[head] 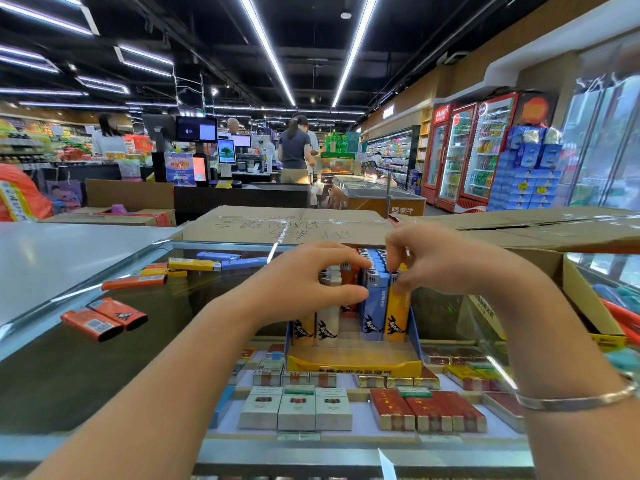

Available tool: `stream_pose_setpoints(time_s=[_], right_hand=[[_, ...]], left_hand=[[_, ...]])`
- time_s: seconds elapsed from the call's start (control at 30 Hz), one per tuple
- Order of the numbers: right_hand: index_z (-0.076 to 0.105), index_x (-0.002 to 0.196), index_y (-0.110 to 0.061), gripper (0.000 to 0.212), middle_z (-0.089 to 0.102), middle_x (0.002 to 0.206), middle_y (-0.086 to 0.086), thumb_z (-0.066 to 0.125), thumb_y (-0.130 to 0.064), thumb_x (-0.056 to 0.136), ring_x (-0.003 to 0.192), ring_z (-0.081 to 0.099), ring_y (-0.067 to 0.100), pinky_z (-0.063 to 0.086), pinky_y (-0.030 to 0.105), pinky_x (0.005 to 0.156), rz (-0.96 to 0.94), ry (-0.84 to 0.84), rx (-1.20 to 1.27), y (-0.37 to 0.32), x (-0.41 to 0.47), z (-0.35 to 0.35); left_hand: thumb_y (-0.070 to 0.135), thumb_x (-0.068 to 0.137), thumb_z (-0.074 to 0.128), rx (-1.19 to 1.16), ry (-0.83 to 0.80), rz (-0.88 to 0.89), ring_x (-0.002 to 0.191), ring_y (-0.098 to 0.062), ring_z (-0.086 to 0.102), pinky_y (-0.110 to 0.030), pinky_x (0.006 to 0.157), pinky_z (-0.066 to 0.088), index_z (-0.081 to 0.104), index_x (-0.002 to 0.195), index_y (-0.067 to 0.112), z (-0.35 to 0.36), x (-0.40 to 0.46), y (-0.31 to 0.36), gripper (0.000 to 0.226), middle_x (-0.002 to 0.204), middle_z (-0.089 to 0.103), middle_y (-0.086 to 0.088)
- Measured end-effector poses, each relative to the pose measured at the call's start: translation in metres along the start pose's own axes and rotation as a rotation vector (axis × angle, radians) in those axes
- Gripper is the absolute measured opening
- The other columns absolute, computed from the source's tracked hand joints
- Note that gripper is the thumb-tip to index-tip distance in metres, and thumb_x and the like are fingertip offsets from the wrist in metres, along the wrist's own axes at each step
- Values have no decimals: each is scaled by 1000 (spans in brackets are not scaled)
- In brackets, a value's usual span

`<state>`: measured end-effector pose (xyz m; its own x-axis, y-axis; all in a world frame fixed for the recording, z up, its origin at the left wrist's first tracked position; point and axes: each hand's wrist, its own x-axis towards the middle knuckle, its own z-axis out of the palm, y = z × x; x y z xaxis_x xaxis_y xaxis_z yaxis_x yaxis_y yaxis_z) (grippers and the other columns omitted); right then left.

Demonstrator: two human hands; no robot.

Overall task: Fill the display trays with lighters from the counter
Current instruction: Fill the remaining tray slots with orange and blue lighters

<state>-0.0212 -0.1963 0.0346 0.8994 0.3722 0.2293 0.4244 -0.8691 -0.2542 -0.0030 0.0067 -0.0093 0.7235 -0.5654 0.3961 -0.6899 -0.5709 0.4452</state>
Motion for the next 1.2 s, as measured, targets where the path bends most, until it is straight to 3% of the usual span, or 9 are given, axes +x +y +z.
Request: stream_pose_setpoints(time_s=[0.13,0.23,0.4,0.5,0.63,0.8,0.93,1.07,1.2], right_hand=[[51,78,-25,27,51,91,-4,77,-23,74,76,50,11,42,26,57,27,-35,108,5,5,4],[42,86,-30,40,42,101,-8,79,-23,72,81,56,15,54,26,51,96,-93,180,5,8,11],[43,91,-28,44,41,105,-5,80,-15,71,76,61,18,52,21,51,90,-99,321,8,10,14],[45,97,-23,43,40,107,-5,78,-14,72,79,61,18,49,16,48,64,-75,368,4,16,22],[45,99,-23,43,40,105,-6,78,-17,72,77,59,16,47,14,45,26,-24,373,-3,22,32],[44,97,-27,41,40,105,-8,77,-19,73,78,58,15,47,13,46,15,-26,364,-3,21,33],[44,101,-24,42,39,107,-5,77,-22,74,83,57,16,48,14,47,8,-20,321,-3,21,33],[44,102,-22,41,39,110,-3,76,-24,76,88,56,17,49,16,50,6,-14,270,-4,20,32],[44,104,-22,42,38,113,-2,75,-26,76,91,51,16,50,19,56,0,-7,232,-5,19,31]], left_hand=[[64,79,48,-117,64,-45,104,21,42,-11,79,35,54,116,48,-5,-1,2,40,109,50,34],[53,89,46,-115,191,-93,97,19,44,-11,76,34,54,119,41,-12,-3,-3,34,106,49,32],[32,96,47,3,483,-284,113,-6,44,-28,90,36,57,122,28,-19,-10,-18,28,121,54,9],[24,94,48,205,618,-431,110,-19,52,-45,99,39,56,120,28,-21,-18,-28,28,123,58,-1],[20,85,48,640,436,-857,134,-30,28,-66,107,4,42,134,29,-32,-41,-58,50,141,43,-7],[27,86,40,601,281,-1274,141,-40,-8,-73,99,-9,25,145,22,-41,-70,-84,61,157,9,-10],[29,89,38,450,225,-1432,140,-42,-11,-69,104,-5,7,149,14,-41,-79,-89,69,157,-1,-14],[23,93,37,485,211,-1363,139,-41,13,-58,111,15,28,142,7,-36,-75,-90,52,151,20,-21],[20,92,47,483,337,-1214,132,-41,27,-49,101,37,33,137,7,-36,-75,-95,49,148,23,-18]])
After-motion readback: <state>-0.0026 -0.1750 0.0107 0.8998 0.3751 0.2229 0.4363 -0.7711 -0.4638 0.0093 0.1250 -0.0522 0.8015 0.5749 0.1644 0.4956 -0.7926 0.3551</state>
